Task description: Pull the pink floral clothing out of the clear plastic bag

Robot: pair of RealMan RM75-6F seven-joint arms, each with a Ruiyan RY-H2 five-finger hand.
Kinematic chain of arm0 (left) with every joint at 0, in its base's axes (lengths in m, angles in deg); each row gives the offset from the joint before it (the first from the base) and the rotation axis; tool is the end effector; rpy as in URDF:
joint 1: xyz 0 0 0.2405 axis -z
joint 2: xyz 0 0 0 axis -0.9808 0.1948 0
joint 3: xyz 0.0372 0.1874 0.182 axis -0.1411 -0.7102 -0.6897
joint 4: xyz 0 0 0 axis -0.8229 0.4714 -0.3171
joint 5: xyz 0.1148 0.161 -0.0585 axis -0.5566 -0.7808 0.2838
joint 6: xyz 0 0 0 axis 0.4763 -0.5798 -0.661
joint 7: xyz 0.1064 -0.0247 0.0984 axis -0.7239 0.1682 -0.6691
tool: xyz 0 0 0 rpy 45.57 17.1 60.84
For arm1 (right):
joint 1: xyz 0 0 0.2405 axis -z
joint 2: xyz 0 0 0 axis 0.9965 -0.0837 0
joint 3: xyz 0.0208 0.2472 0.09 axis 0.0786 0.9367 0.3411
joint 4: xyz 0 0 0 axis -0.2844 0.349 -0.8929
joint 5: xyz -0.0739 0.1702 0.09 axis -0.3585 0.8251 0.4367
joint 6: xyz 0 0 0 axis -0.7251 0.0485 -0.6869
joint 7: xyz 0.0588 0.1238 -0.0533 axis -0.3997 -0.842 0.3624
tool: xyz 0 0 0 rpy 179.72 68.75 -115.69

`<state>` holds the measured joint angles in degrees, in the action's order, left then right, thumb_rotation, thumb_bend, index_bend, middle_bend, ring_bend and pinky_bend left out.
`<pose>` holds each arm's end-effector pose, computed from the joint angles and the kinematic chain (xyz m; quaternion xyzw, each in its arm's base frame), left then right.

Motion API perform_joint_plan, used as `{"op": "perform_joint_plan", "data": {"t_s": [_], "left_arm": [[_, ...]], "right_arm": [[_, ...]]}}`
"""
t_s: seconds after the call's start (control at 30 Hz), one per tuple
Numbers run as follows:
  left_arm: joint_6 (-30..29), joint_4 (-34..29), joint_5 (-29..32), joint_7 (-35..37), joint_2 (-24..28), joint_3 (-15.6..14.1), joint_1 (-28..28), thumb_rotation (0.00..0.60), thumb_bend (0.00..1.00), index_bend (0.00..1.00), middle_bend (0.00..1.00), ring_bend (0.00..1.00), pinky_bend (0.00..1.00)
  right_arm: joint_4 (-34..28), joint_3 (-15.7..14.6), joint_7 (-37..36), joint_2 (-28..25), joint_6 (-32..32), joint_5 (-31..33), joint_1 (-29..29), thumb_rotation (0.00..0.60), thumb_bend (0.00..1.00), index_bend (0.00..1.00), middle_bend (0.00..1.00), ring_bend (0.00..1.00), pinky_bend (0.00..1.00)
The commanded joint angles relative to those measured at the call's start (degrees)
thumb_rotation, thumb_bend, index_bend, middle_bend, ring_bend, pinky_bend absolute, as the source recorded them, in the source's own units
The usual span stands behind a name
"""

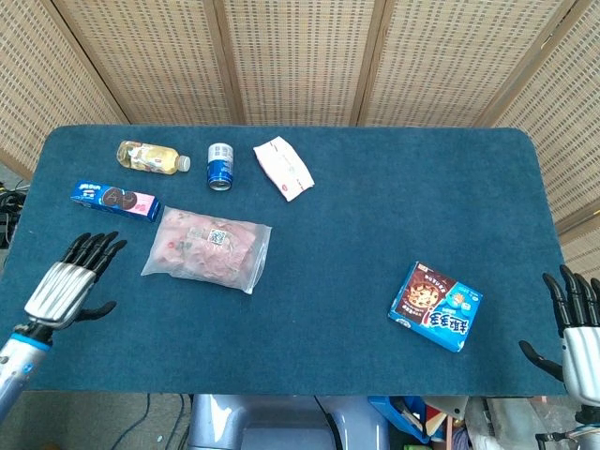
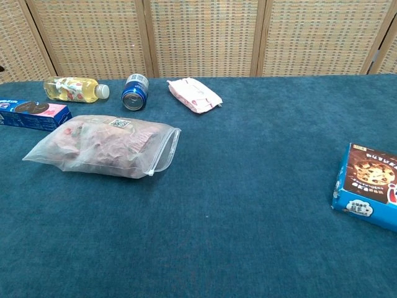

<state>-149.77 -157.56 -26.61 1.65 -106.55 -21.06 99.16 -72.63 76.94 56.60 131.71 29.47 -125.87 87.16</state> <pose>-0.2678 0.2651 0.1414 -0.7372 -0.3374 -0.3386 0.4777 -0.2867 -0.1524 0.1962 0.5689 -0.3044 0.4190 0.6388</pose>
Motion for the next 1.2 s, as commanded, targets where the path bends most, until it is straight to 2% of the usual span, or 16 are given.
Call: {"op": "perform_joint_plan", "data": {"t_s": [0.03,0.33,0.53,0.83,1.03,1.1,1.13,1.2], "left_arm": [[9.4,5.1,2.6,3.0,-1.9,2.4,7.8,0.6,0.24,0.0,0.0,0.0,0.0],[23.4,15.6,6.8,1.9,-11.3,3.2,17.8,0.6,0.24,0.0,0.0,0.0,0.0],[30.1,21.2,10.2,0.6,-16.5,3.8,22.8,0.6,0.24,0.0,0.0,0.0,0.0],[34.1,26.5,14.2,-1.6,-21.1,4.4,27.1,0.6,0.24,0.0,0.0,0.0,0.0],[37.2,29.1,16.7,-3.6,-23.1,3.5,29.2,0.6,0.24,0.0,0.0,0.0,0.0],[38.0,29.6,17.7,-4.0,-23.6,3.2,29.7,0.6,0.24,0.0,0.0,0.0,0.03],[38.2,29.9,18.2,-4.3,-23.8,3.0,29.8,0.6,0.24,0.0,0.02,0.02,0.09],[38.0,30.2,18.9,-4.6,-24.2,2.8,29.9,0.6,0.24,0.06,0.12,0.11,0.22]], "right_arm": [[0.2,0.4,0.7,0.3,-0.5,0.9,-0.3,0.6,0.0,0.0,0.0,0.0,0.0],[1.4,1.9,1.4,1.1,-2.2,5.1,-1.0,0.6,0.0,0.0,0.0,0.0,0.0],[1.7,2.6,1.5,1.2,-2.6,7.0,-1.1,0.6,0.0,0.0,0.0,0.0,0.0],[2.4,3.2,1.1,1.3,-3.4,8.9,-1.4,0.6,0.0,0.0,0.0,0.0,0.0],[2.6,3.6,0.3,1.1,-3.7,10.0,-1.5,0.6,0.0,0.0,0.0,0.0,0.0],[2.7,3.7,0.0,1.1,-3.9,10.3,-1.6,0.6,0.0,0.0,0.0,0.0,0.0],[2.8,3.7,-0.1,1.0,-4.0,10.4,-1.6,0.6,0.0,0.0,0.0,0.0,0.0],[2.9,3.7,-0.3,1.0,-4.1,10.5,-1.6,0.6,0.0,0.0,0.0,0.0,0.0]]}}
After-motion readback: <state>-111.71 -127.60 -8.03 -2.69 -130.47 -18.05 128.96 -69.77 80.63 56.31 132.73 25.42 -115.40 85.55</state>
